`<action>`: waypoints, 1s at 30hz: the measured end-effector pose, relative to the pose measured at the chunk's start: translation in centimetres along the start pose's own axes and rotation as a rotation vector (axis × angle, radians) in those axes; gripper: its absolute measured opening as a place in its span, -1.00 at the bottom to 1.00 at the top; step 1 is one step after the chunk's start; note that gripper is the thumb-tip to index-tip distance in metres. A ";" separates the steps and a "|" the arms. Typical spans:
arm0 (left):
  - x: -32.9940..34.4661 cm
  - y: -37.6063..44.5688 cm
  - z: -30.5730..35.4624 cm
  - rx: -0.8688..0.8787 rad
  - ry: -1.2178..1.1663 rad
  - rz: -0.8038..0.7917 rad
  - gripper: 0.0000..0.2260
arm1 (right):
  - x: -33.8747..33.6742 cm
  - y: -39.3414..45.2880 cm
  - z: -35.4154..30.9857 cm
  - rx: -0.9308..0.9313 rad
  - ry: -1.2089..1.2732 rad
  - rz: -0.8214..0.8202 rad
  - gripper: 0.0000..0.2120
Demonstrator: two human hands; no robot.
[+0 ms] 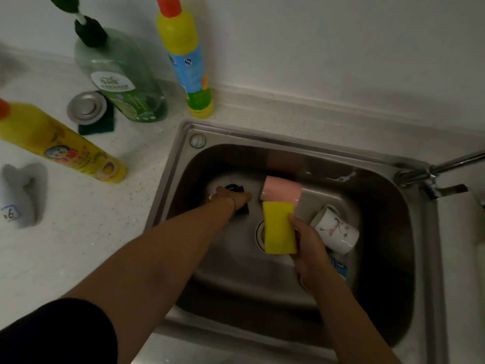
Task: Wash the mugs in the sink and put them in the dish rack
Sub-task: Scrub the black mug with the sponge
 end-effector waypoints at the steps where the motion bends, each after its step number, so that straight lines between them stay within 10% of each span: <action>1: -0.1 -0.2 0.1 0.001 -0.005 -0.002 0.01 | -0.1 0.0 0.1 0.010 -0.002 -0.001 -0.67; 12: -2.1 -3.3 -1.1 -0.038 -0.576 -0.285 -0.54 | 1.9 -4.7 -1.9 0.037 0.216 -0.231 -0.50; 17: -3.1 -9.1 -1.1 0.051 -0.871 -0.516 -0.22 | 3.4 -7.7 -2.8 0.008 0.228 -0.371 -0.52; 24: -4.6 -16.6 -2.9 0.132 -1.058 -0.834 -0.33 | 5.7 -13.8 -5.1 -0.152 0.039 -0.369 -0.61; 30: -4.2 -18.5 -2.5 0.113 -0.934 -0.821 -0.26 | 5.0 -17.6 -5.5 -0.279 -0.221 -0.216 -0.72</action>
Point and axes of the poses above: each hand's wrist, its own y-axis towards the middle knuckle, its own x-axis out of the palm, z = x × y, the point moved 8 cm from there along y, towards the middle knuckle, and after that the axes turned 12 degrees about -y, right-handed, at the moved point
